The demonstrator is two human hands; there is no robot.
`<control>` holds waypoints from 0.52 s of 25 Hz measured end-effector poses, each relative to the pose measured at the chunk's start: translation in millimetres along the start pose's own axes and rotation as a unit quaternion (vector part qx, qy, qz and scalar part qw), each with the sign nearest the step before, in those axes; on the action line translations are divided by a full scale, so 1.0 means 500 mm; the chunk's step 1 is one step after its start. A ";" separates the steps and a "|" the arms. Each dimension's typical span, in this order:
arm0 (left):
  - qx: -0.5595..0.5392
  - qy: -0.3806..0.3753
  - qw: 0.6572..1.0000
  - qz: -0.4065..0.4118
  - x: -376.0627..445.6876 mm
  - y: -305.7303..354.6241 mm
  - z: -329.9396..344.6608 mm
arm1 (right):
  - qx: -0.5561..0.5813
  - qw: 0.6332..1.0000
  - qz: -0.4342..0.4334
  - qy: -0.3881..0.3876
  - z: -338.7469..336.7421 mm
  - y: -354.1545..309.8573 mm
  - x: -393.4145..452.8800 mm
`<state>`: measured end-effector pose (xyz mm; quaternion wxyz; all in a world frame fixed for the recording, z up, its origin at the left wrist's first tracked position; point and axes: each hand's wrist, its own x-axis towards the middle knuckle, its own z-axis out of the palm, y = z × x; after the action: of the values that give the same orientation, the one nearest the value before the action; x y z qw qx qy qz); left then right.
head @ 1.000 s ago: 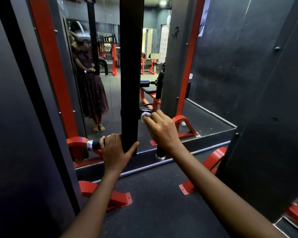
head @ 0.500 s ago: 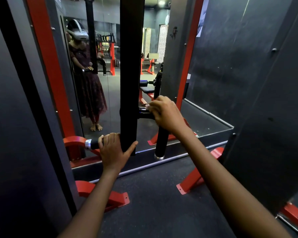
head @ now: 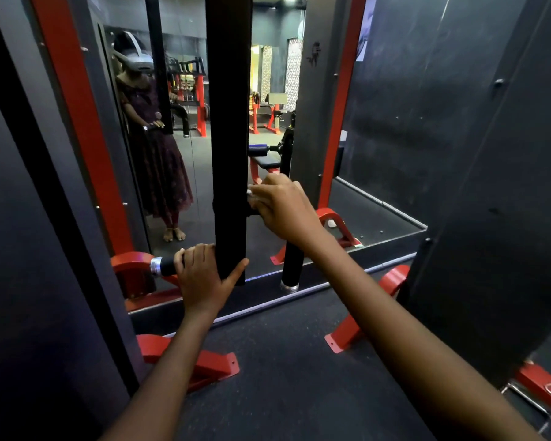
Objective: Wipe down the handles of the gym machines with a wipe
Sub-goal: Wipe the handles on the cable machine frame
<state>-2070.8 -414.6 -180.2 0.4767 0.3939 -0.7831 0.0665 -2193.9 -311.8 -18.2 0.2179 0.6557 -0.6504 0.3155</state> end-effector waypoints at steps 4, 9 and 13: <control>0.007 0.004 1.000 0.000 0.001 0.000 -0.004 | -0.008 0.994 0.034 0.104 0.013 0.054 -0.055; 0.006 0.005 1.000 -0.006 0.002 0.002 -0.005 | 0.069 0.966 0.208 0.138 0.066 0.115 -0.191; 0.008 0.022 1.000 -0.002 0.001 0.003 -0.005 | 0.138 0.942 0.245 0.181 0.068 0.107 -0.199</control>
<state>-2070.0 -412.7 -178.1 0.4908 0.3978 -0.7710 0.0802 -2237.7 -267.4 -118.4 0.1549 0.4315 -0.6906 0.5594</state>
